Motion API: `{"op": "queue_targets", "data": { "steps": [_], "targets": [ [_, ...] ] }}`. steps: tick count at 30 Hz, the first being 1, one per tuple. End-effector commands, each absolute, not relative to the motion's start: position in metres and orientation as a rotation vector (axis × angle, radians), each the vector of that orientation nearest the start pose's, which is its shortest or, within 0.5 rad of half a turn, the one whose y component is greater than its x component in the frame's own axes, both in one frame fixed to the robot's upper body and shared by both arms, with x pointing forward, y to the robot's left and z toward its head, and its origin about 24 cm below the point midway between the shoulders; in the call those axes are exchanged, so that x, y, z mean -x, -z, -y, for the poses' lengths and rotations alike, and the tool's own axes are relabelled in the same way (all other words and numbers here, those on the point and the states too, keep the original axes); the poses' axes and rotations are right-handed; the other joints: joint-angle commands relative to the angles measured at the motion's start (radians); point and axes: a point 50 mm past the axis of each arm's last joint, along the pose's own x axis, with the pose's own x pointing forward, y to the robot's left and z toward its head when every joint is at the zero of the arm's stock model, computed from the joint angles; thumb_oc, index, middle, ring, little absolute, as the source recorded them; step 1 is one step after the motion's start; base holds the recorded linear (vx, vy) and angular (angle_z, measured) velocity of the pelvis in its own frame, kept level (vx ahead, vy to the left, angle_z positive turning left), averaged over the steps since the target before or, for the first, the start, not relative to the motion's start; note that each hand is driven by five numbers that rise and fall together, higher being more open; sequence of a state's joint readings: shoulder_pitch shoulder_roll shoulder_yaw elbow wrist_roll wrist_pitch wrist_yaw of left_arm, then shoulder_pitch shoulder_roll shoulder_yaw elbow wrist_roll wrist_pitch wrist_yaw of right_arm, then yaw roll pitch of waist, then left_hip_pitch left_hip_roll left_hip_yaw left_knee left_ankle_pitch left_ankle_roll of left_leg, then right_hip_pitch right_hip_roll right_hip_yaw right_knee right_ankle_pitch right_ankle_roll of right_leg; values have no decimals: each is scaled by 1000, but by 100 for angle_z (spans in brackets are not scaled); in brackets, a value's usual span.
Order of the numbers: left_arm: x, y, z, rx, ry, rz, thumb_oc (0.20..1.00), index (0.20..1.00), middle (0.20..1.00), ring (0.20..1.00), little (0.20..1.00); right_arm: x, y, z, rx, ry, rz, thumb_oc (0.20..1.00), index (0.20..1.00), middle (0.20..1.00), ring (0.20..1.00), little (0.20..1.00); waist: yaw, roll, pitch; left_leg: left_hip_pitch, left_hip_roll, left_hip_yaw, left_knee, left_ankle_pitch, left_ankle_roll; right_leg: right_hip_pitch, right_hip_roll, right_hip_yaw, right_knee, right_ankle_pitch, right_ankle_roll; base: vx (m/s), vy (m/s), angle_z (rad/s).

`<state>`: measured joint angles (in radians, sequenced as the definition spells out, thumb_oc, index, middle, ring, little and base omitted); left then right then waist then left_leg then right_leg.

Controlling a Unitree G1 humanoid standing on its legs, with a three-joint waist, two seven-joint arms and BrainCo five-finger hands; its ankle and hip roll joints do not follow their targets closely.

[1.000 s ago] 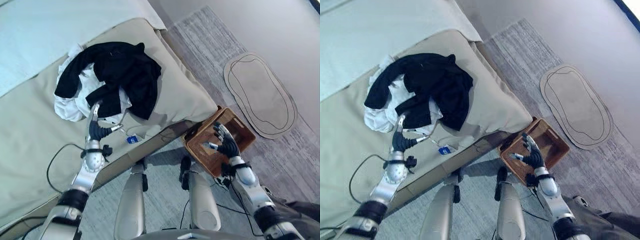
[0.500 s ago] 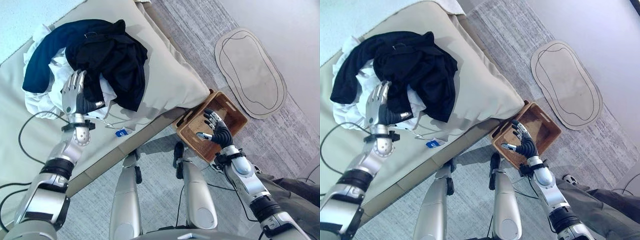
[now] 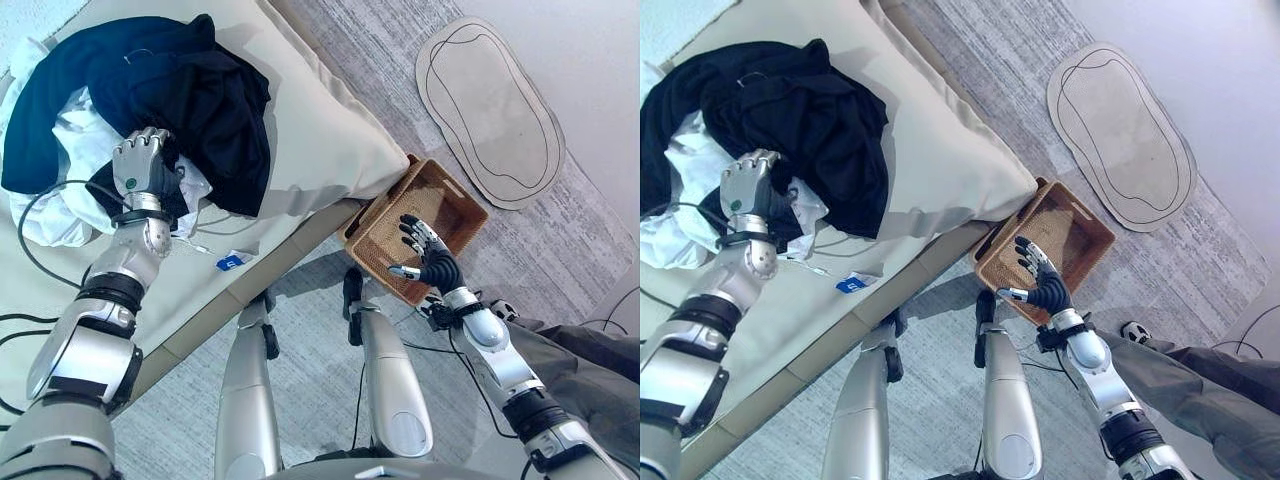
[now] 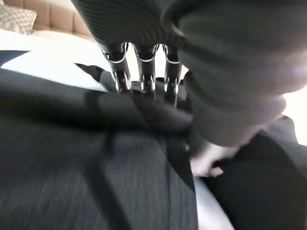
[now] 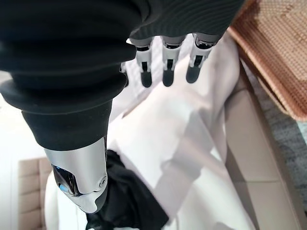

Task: Pick up clothes into the bucket

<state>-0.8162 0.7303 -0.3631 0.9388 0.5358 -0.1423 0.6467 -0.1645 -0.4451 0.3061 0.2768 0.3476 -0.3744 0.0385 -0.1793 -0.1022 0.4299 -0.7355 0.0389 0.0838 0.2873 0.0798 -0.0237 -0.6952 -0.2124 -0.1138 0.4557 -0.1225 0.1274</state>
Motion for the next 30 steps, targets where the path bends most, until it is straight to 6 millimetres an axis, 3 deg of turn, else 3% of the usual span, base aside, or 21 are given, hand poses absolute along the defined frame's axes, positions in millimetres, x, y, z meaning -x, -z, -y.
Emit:
{"op": "queue_targets", "data": {
  "steps": [1,10,17,24,30],
  "targets": [
    [-355,-151,-306,-1409,-519,271,200,200,200,200,200,-258,-57,179,103,-297,226,1000,1000,1000,1000,1000,-10,2,-75,-67,0,-26,144,-134,21,-46,-61,21,-212,245,66,0,0,0],
    [-348,-138,-310,-1417,-488,236,200,200,200,200,200,-257,-56,182,110,-301,216,1000,1000,1000,1000,1000,-4,14,-92,-74,2,-36,118,-119,17,-55,-58,11,-214,244,62,0,0,0],
    [-338,-107,-290,-1312,-403,242,200,200,200,200,200,-255,-48,182,108,-280,189,1000,1000,1000,1000,1000,14,20,-108,-22,1,-39,89,-116,16,-12,-61,1,-223,240,63,10,-6,0],
    [-307,-86,-267,-1134,-337,335,200,200,200,200,200,-252,-35,187,108,-232,135,1000,1000,1000,1000,1000,61,33,-138,118,-2,-47,5,-104,8,125,-63,-30,-274,237,66,60,-41,2],
    [-280,-94,-254,-1040,-278,450,200,200,200,200,200,-250,-24,193,106,-200,82,1000,1000,1000,1000,1000,99,39,-170,259,-1,-64,-70,-95,-1,278,-57,-62,-340,234,67,71,-55,10]
  ]
}}
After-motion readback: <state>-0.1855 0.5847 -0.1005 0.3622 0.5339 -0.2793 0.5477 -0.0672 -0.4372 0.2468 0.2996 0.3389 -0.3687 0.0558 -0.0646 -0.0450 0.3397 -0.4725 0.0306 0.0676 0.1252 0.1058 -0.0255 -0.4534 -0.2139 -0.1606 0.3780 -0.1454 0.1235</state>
